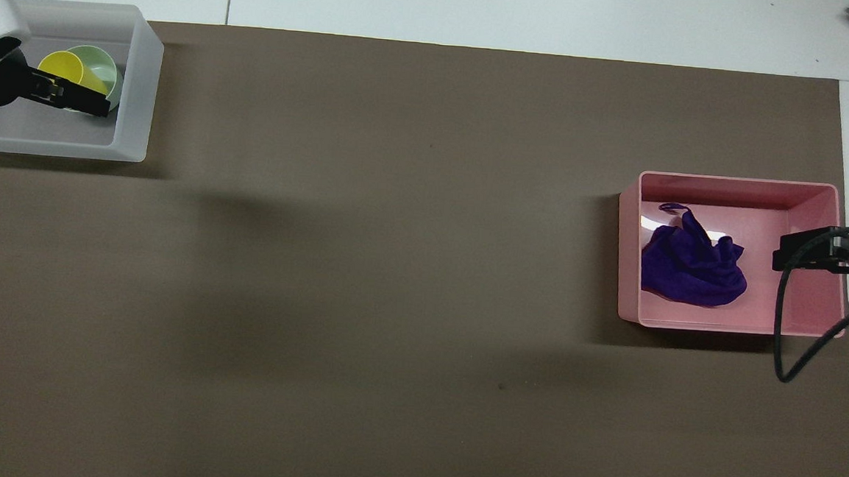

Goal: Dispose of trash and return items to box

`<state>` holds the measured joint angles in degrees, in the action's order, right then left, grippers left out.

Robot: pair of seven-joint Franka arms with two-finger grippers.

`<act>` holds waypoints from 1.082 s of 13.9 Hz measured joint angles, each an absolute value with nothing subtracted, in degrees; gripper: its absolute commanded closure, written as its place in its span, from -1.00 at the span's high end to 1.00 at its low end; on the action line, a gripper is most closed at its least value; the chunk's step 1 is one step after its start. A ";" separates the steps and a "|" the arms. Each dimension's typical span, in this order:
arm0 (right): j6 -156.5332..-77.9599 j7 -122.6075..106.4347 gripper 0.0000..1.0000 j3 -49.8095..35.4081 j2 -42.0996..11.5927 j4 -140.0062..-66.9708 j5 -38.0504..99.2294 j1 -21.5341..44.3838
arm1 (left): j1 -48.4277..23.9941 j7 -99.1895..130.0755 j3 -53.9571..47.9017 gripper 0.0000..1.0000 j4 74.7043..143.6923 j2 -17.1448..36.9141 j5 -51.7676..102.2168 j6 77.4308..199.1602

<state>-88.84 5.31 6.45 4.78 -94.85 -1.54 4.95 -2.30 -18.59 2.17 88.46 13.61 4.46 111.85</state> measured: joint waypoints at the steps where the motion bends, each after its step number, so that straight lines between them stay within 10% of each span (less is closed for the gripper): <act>1: -88.84 5.31 1.00 6.45 4.78 -94.85 -1.54 4.95 | -3.62 -18.43 2.17 1.00 89.82 11.47 4.24 110.14; 15: -88.84 5.25 1.00 6.45 4.78 -94.86 -1.54 4.94 | -7.21 -14.15 2.76 1.00 94.62 -0.33 0.05 94.98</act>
<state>-88.84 5.25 6.45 4.78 -94.86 -1.54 4.94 -7.21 -14.15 2.76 94.62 -0.33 0.05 94.98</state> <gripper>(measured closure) 0.000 0.000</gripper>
